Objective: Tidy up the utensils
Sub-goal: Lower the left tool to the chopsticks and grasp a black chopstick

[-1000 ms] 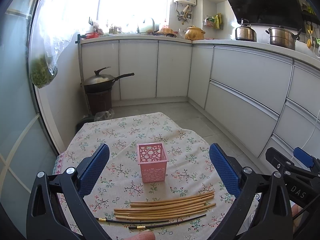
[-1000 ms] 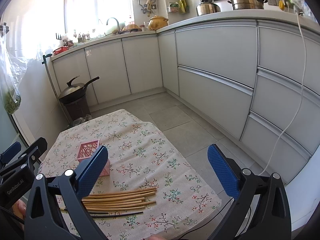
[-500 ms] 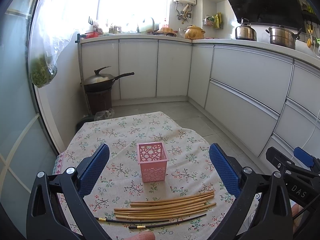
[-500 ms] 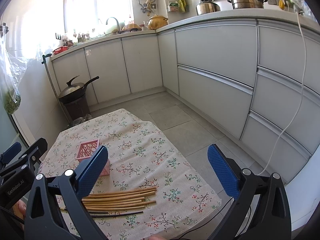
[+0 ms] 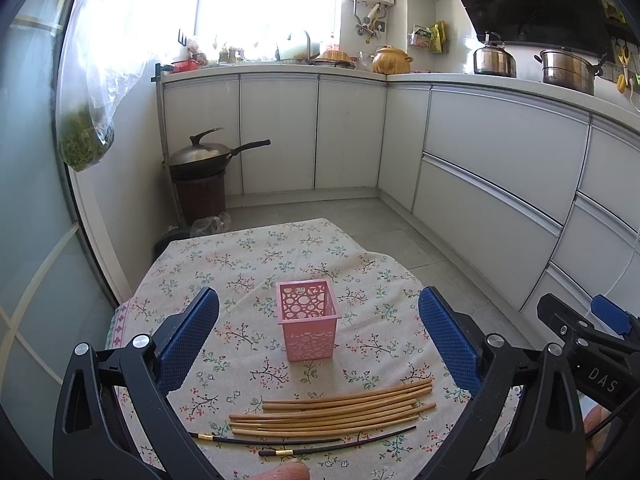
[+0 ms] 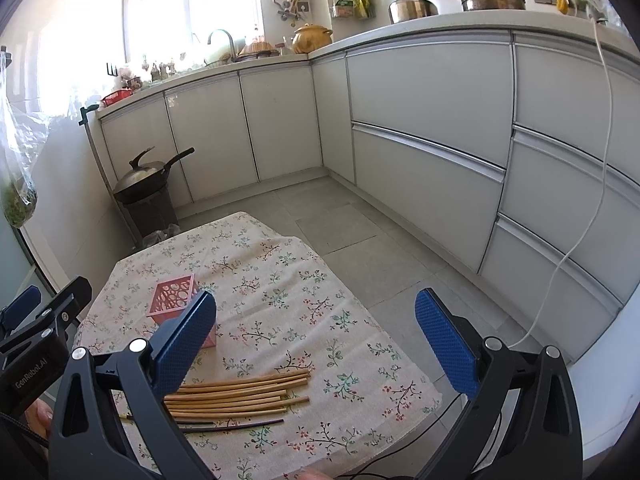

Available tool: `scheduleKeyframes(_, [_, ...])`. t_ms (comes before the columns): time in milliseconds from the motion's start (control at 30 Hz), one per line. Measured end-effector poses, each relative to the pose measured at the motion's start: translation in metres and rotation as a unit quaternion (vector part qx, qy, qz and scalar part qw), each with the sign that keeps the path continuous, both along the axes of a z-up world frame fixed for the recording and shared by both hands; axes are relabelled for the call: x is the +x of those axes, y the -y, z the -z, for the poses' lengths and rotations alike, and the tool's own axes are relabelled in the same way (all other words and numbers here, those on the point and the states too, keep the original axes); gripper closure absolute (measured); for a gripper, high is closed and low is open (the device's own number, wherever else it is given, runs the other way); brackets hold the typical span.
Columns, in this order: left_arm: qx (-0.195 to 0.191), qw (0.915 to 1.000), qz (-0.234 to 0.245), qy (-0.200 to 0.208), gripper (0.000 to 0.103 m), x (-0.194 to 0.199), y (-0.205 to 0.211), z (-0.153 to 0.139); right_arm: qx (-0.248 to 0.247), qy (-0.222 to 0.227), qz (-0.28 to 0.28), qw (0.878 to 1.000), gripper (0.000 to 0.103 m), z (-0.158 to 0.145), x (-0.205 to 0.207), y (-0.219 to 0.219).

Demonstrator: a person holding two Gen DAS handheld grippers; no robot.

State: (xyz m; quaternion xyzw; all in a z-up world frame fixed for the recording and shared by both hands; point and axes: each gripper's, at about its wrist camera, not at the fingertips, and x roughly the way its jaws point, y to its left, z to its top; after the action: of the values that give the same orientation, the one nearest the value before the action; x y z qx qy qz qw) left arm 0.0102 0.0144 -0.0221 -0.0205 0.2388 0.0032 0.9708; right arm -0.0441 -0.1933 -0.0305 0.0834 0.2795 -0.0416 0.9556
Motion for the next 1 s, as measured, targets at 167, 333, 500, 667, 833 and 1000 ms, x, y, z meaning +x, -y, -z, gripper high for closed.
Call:
scheduleKeyframes(167, [-0.012, 0.9985, 0.013, -0.051, 0.007, 0.018, -0.006, 0.007, 0.06, -0.035, 0.004, 0.998, 0.006, 0.007, 0.008, 0.019])
scheduleKeyframes(333, [0.044, 0.972, 0.157, -0.169, 0.007, 0.042, 0.022, 0.047, 0.207, -0.065, 0.016, 0.976, 0.006, 0.02, 0.013, 0.07])
scheduleKeyframes(500, [0.113, 0.8799, 0.35, -0.301, 0.007, 0.036, 0.074, 0.106, 0.396, -0.117, -0.003, 0.911, 0.006, 0.053, 0.023, 0.117])
scheduleKeyframes(667, [0.122, 0.8194, 0.392, -0.4, 0.007, 0.053, 0.086, 0.154, 0.476, -0.159, -0.016, 0.865, 0.006, 0.077, 0.028, 0.127])
scheduleKeyframes(833, [0.111, 0.7833, 0.427, -0.438, 0.021, 0.069, 0.09, 0.173, 0.513, -0.184, -0.036, 0.838, 0.006, 0.085, 0.033, 0.127])
scheduleKeyframes(1000, [0.151, 0.7587, 0.44, -0.456, 0.048, 0.074, 0.102, 0.198, 0.54, -0.207, -0.05, 0.814, 0.006, 0.095, 0.038, 0.129])
